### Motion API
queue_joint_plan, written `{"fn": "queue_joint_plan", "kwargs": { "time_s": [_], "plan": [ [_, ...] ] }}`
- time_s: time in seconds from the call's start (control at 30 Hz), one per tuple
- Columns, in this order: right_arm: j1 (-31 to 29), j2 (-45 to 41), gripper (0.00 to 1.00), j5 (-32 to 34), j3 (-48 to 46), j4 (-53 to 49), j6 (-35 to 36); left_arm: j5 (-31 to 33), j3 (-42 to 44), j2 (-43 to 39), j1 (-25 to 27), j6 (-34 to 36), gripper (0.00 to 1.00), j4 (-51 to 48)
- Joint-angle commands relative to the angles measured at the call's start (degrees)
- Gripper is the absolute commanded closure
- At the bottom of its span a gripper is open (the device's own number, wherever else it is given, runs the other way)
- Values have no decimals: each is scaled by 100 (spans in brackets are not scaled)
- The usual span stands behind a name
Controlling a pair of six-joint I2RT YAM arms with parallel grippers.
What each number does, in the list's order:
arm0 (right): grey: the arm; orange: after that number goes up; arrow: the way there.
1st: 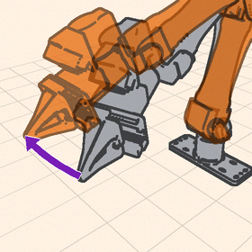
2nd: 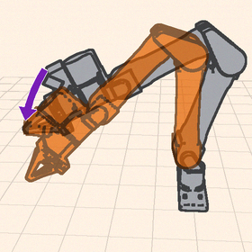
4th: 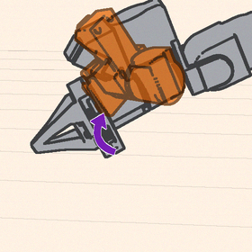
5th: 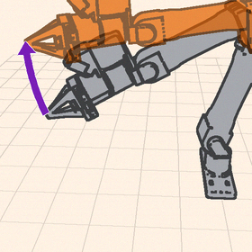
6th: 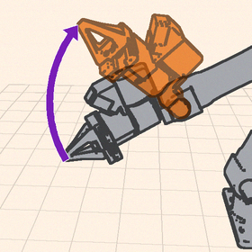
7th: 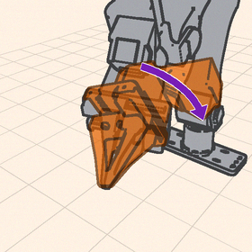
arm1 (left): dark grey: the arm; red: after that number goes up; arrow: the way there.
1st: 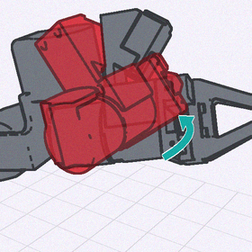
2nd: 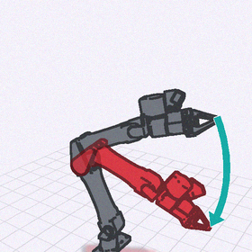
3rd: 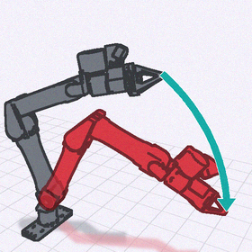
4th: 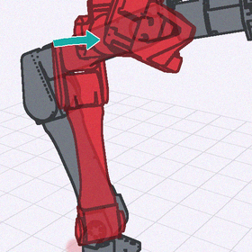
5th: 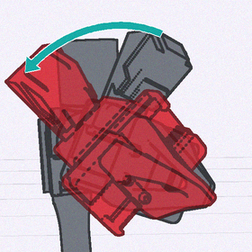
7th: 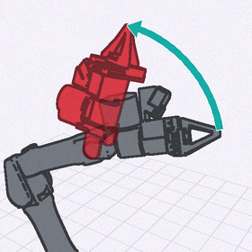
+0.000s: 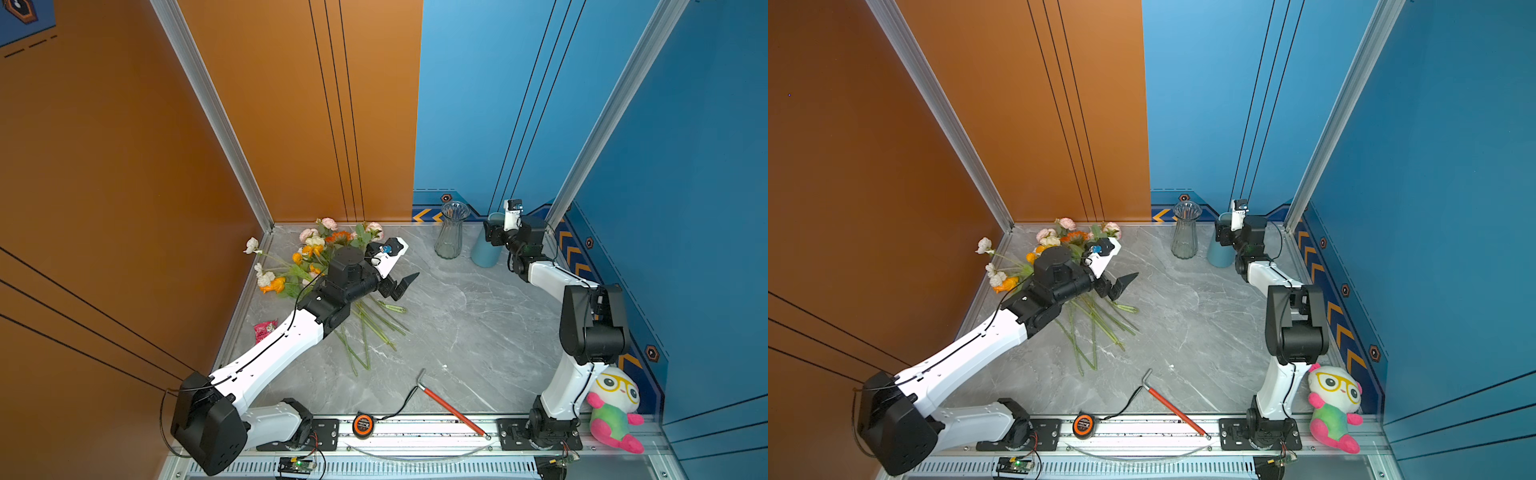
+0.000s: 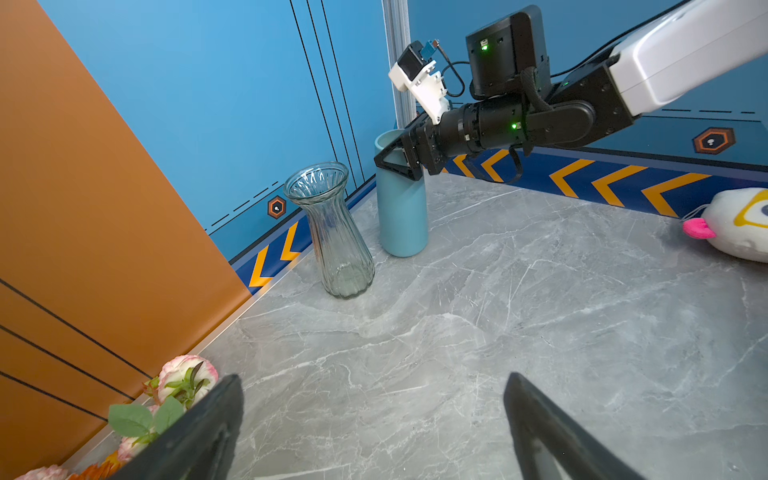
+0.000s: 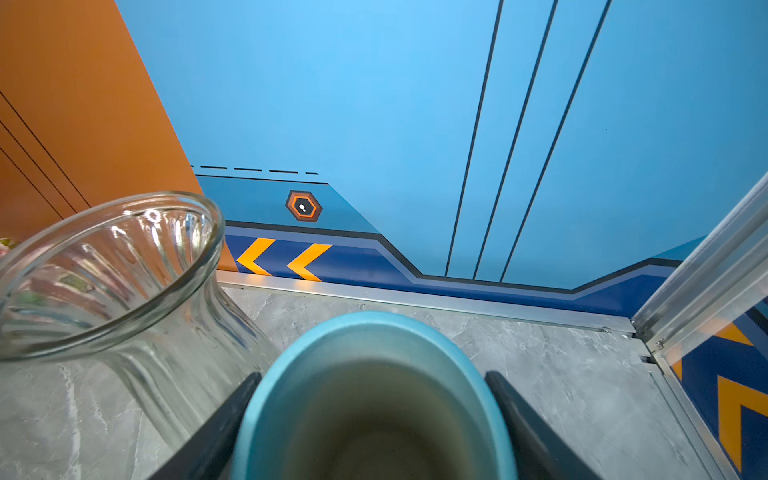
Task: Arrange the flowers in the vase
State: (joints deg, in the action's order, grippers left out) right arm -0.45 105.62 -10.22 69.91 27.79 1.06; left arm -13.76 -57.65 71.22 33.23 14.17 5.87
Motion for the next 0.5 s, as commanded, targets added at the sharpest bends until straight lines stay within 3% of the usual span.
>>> {"fn": "queue_joint_plan", "kwargs": {
  "time_s": [0.0,0.2,0.47],
  "plan": [
    [-76,-740,53,125,-80,1098,-123,-38,85,-180,55,83,2,50],
    [-375,-1585,56,407,-514,1090,96,-17,90,-274,82,96,2,51],
    [-742,-2960,57,351,-1414,648,-254,143,138,-437,166,150,2,55]
  ]
}}
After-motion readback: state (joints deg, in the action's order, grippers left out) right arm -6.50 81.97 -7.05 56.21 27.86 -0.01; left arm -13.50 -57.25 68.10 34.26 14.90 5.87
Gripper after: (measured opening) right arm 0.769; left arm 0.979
